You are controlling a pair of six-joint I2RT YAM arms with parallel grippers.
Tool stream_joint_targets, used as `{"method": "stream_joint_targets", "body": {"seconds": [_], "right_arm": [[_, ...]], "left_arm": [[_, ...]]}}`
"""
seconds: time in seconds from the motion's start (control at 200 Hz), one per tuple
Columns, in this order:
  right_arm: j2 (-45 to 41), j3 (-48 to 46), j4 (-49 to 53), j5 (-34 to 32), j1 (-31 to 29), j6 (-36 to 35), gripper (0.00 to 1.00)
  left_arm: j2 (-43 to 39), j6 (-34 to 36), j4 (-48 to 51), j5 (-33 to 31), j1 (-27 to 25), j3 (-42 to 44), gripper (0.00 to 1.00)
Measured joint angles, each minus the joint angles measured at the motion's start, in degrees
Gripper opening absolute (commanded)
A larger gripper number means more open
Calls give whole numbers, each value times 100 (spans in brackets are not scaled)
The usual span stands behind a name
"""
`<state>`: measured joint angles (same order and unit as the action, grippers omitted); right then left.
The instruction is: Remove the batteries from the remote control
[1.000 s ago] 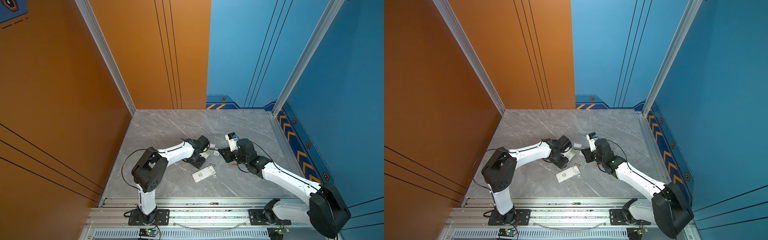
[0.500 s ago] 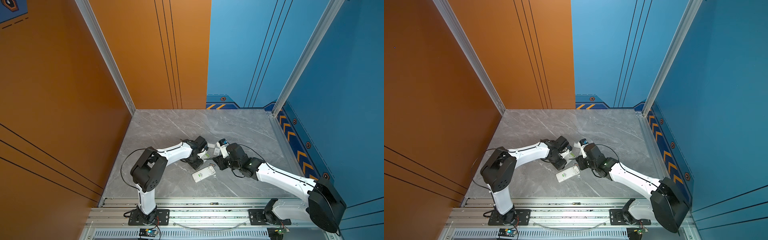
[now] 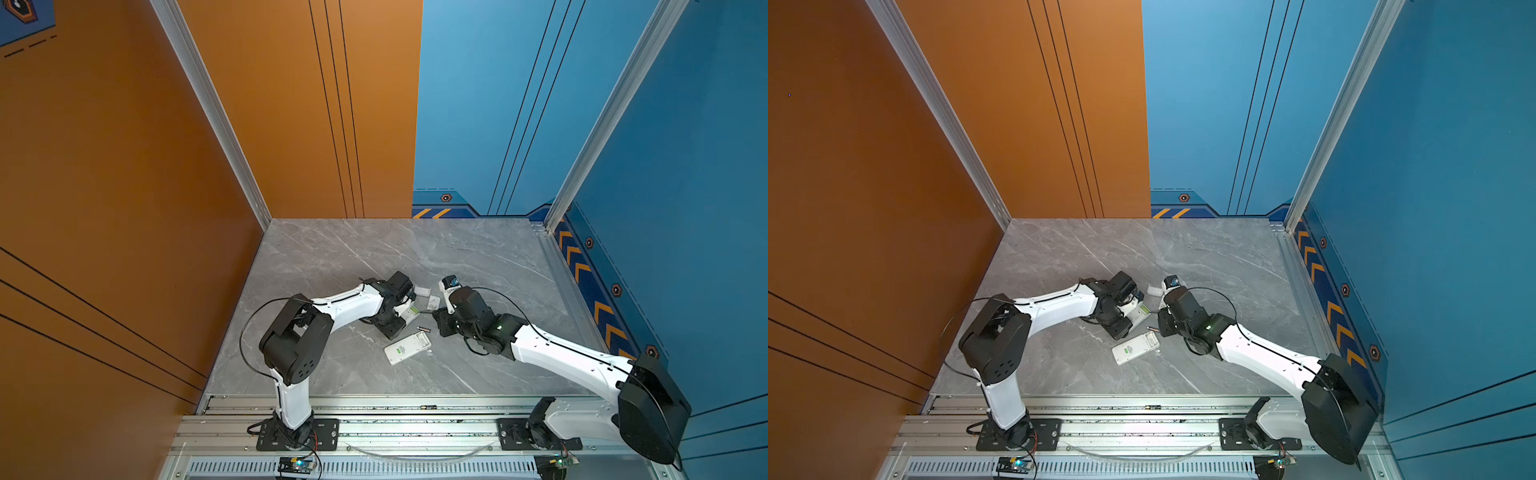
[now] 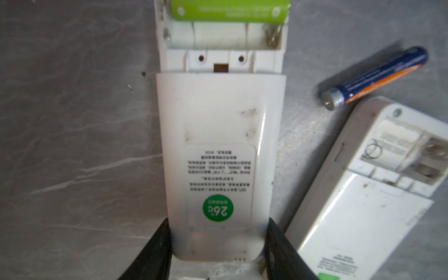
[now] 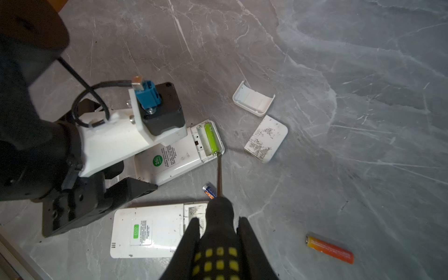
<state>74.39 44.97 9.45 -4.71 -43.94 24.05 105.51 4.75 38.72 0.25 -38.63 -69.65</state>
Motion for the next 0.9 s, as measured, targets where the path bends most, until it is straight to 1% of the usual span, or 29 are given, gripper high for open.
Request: {"method": "stream_joint_targets", "body": {"seconds": [0.38,0.896], "right_arm": [[212,37,-2,-9,7,57,0],[184,63,4,-7,70,138,0]], "left_arm": [[0,2,0,0,0,-4,29],[66,39,0,0,0,-136,27]]}}
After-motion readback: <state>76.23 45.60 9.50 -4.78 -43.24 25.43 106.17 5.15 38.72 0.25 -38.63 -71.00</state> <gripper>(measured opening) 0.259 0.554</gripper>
